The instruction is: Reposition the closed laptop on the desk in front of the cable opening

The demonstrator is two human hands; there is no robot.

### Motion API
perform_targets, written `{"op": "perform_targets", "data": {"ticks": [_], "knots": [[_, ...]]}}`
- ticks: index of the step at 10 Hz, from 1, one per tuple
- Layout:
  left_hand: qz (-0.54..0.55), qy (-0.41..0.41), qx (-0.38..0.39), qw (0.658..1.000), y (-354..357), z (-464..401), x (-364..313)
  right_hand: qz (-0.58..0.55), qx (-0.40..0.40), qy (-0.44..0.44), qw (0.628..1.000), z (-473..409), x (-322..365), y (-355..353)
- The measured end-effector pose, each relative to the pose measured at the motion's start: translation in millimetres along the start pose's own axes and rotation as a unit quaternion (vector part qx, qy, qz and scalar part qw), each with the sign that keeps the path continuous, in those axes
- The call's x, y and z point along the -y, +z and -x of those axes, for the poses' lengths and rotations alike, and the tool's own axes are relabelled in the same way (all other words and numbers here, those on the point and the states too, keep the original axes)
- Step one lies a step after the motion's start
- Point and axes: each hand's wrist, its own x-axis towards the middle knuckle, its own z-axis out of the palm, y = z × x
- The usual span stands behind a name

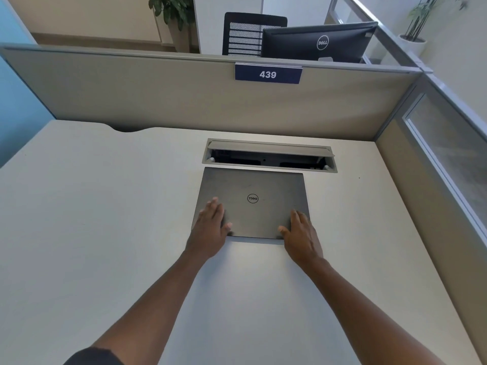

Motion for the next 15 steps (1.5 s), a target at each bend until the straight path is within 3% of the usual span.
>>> {"op": "perform_targets", "data": {"ticks": [3, 4, 11, 13, 15], "knots": [[-0.066, -0.001, 0.052, 0.996, 25, -30, -23, 0.031, 0.074, -0.054, 0.995, -25, 38, 35], [-0.1, -0.007, 0.036, 0.994, 39, -26, -25, 0.062, 0.075, -0.065, 0.993, -27, 42, 49], [-0.141, -0.02, -0.008, 0.99, 56, -22, -24, 0.131, -0.012, -0.077, 0.988, -17, 31, 78], [-0.134, -0.013, -0.005, 0.991, 53, -20, -22, 0.122, 0.015, -0.079, 0.989, -16, 35, 72], [-0.127, 0.005, -0.024, 0.992, 19, -29, -33, 0.086, -0.016, -0.091, 0.992, -25, 52, 44]]}}
